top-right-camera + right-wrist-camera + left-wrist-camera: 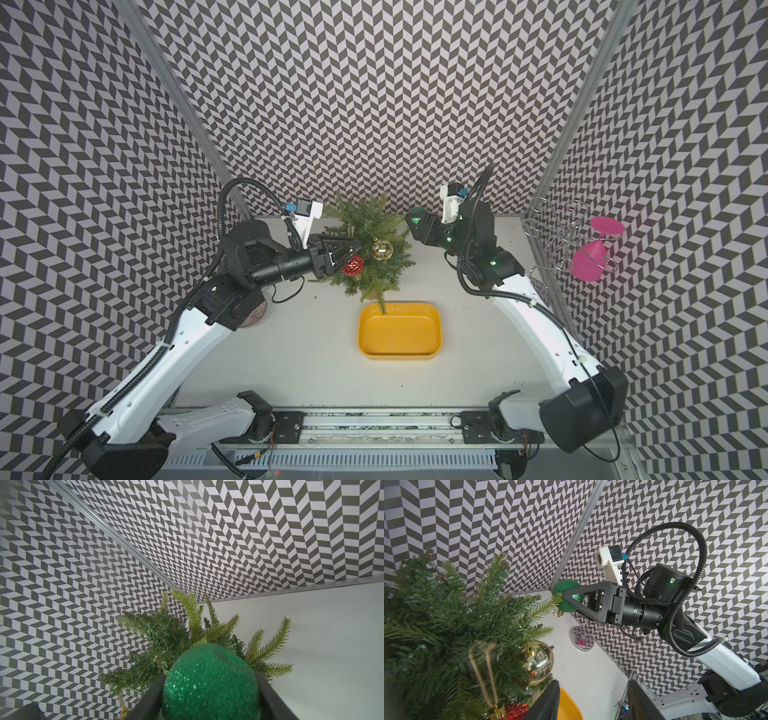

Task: Decorate the small christmas tree with ornaments
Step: Hang an ornament on the christmas tree.

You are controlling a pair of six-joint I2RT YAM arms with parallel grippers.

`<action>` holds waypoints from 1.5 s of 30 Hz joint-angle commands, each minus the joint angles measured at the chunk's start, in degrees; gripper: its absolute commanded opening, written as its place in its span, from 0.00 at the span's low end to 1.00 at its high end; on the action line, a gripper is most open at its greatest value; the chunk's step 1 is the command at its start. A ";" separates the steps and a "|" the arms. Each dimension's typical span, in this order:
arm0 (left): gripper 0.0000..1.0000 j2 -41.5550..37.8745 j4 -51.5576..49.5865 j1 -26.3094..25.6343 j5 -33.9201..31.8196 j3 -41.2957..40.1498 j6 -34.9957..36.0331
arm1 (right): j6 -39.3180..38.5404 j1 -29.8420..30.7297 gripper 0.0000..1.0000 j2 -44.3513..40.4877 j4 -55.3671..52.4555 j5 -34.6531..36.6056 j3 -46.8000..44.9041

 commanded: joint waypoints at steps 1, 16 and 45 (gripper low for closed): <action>0.54 -1.12 0.93 -0.57 -0.73 -0.28 -0.50 | 3.69 -0.50 0.60 -2.77 7.00 -1.46 -2.42; 0.54 -2.09 0.50 -1.08 -1.43 -0.45 -0.54 | 11.93 -1.52 0.66 -5.20 17.41 -8.40 -12.03; 0.54 -8.77 -5.79 -1.11 -4.24 -6.23 -0.01 | 3.85 -2.09 0.66 -13.56 7.50 -10.16 -20.36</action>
